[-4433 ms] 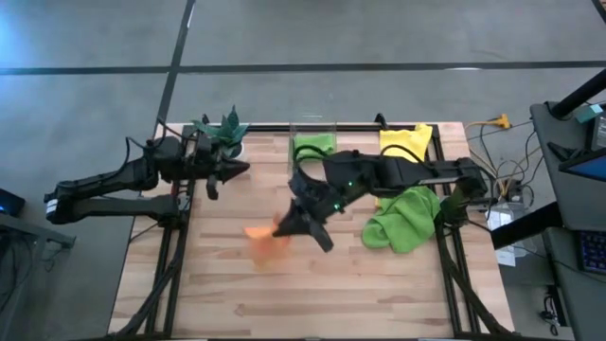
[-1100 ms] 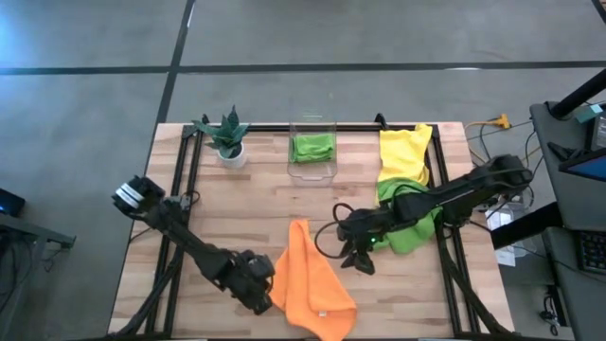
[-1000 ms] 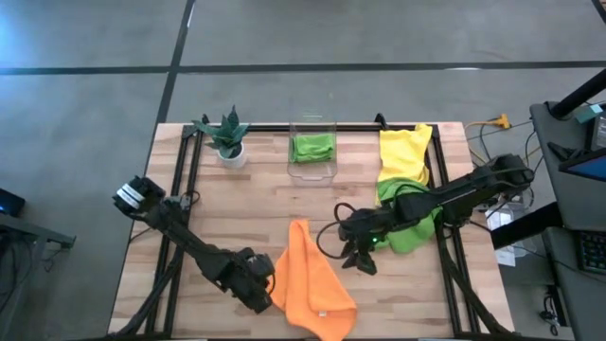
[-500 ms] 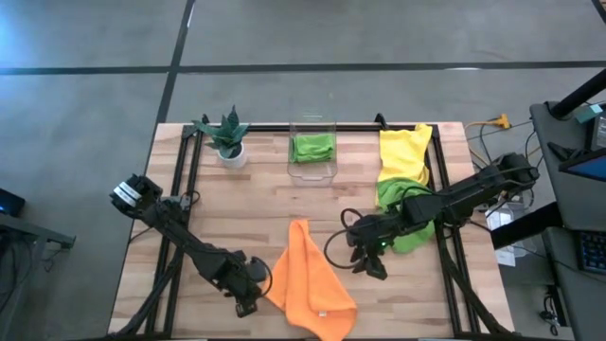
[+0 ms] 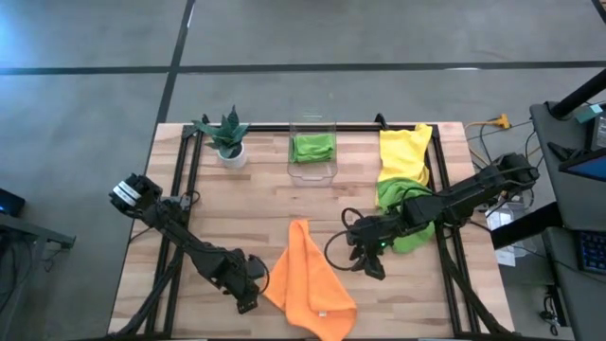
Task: Fold microfiber towels
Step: Fold the orange towel
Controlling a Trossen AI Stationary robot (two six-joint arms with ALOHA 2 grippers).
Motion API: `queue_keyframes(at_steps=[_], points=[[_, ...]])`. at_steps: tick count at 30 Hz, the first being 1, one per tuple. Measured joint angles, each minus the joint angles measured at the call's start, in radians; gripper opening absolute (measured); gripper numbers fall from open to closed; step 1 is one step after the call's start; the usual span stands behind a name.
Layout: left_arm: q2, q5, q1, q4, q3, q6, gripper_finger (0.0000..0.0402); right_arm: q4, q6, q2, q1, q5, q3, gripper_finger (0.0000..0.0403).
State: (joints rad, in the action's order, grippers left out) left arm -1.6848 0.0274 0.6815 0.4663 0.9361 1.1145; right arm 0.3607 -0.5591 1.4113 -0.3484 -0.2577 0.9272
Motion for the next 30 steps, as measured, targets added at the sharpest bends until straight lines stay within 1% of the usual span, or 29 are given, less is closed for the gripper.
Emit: queue_keyframes(at_steps=[4,6,8,11,13,16,19,21,23,26,29,30], points=[[-0.001,0.039,0.001,-0.026,-0.003,-0.018,0.0301,0.0,-0.017,0.0,-0.01,0.003,0.0,0.0171],[-0.003,0.069,0.003,-0.064,-0.008,-0.088,0.0302,0.0,-0.017,0.0,-0.014,0.01,0.0,0.0171],[-0.014,0.116,0.0,-0.154,-0.005,-0.201,0.0302,0.001,-0.018,0.0,-0.02,0.025,0.0,0.0171],[-0.037,0.174,-0.004,-0.161,-0.004,-0.299,0.0302,0.002,-0.02,0.0,-0.021,0.026,0.0,0.0171],[-0.061,0.205,-0.004,-0.162,0.005,-0.314,0.0302,0.003,-0.029,0.0,-0.021,0.026,0.0,0.0171],[-0.09,0.207,-0.008,-0.157,0.016,-0.318,0.0298,0.003,-0.048,0.0,-0.03,0.026,0.0,0.0171],[-0.108,0.208,-0.008,-0.152,0.022,-0.32,0.0281,0.007,-0.063,0.0,-0.046,0.025,0.0,0.0171],[-0.108,0.207,-0.01,-0.134,0.032,-0.321,0.0257,0.008,-0.066,0.0,-0.058,0.026,0.0,0.0171],[-0.107,0.204,-0.013,-0.097,0.047,-0.341,0.0219,0.011,-0.063,0.0,-0.065,0.027,0.0,0.0171],[-0.099,0.193,-0.023,-0.049,0.062,-0.415,0.0135,0.011,-0.053,0.0,-0.067,0.053,0.0,0.0171],[-0.079,0.169,-0.043,0.01,0.076,-0.467,0.0034,0.011,-0.046,0.0,-0.065,0.078,0.0,0.0171],[-0.067,0.163,-0.056,0.048,0.078,-0.466,0.0018,0.01,-0.045,0.0,-0.064,0.088,0.0,0.0171]])
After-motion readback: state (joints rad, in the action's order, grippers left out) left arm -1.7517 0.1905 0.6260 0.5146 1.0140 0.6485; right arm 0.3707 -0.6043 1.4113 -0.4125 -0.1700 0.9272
